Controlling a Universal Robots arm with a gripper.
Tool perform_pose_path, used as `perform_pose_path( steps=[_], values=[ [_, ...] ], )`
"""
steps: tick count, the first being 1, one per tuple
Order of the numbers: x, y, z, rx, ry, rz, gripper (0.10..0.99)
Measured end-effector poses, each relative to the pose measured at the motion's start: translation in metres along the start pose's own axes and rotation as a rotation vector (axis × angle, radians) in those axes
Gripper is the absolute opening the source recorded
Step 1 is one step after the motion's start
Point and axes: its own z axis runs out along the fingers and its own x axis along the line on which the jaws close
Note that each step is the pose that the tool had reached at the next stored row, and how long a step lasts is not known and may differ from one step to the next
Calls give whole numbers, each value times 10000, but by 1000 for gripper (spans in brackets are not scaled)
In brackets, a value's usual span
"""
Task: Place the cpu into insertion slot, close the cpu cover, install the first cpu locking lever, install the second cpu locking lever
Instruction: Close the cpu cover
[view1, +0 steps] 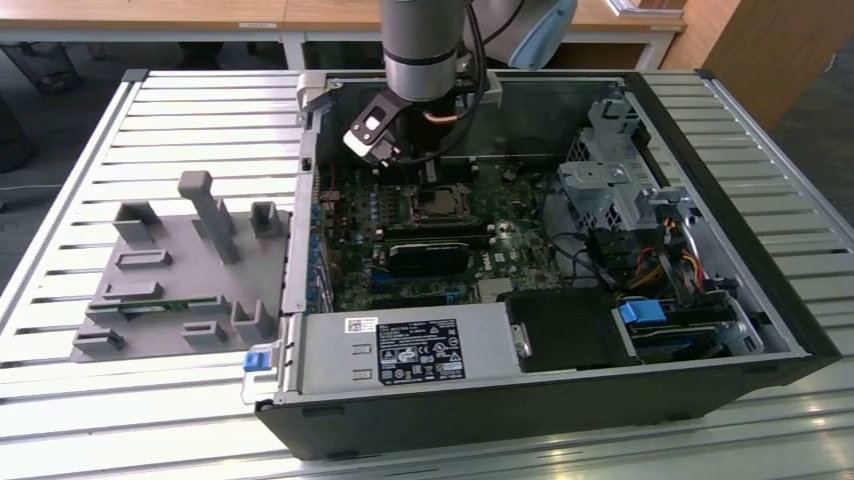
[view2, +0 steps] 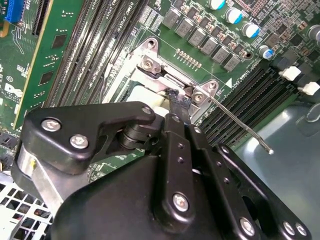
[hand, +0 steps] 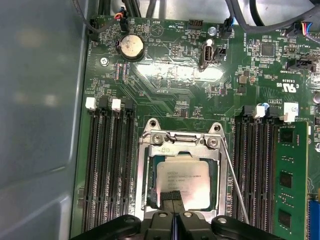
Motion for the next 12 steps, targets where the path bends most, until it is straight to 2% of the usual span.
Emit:
perform_pose_path(
  steps=[12],
  values=[
    [1,4,-35,-6,6,0,106]
  ],
)
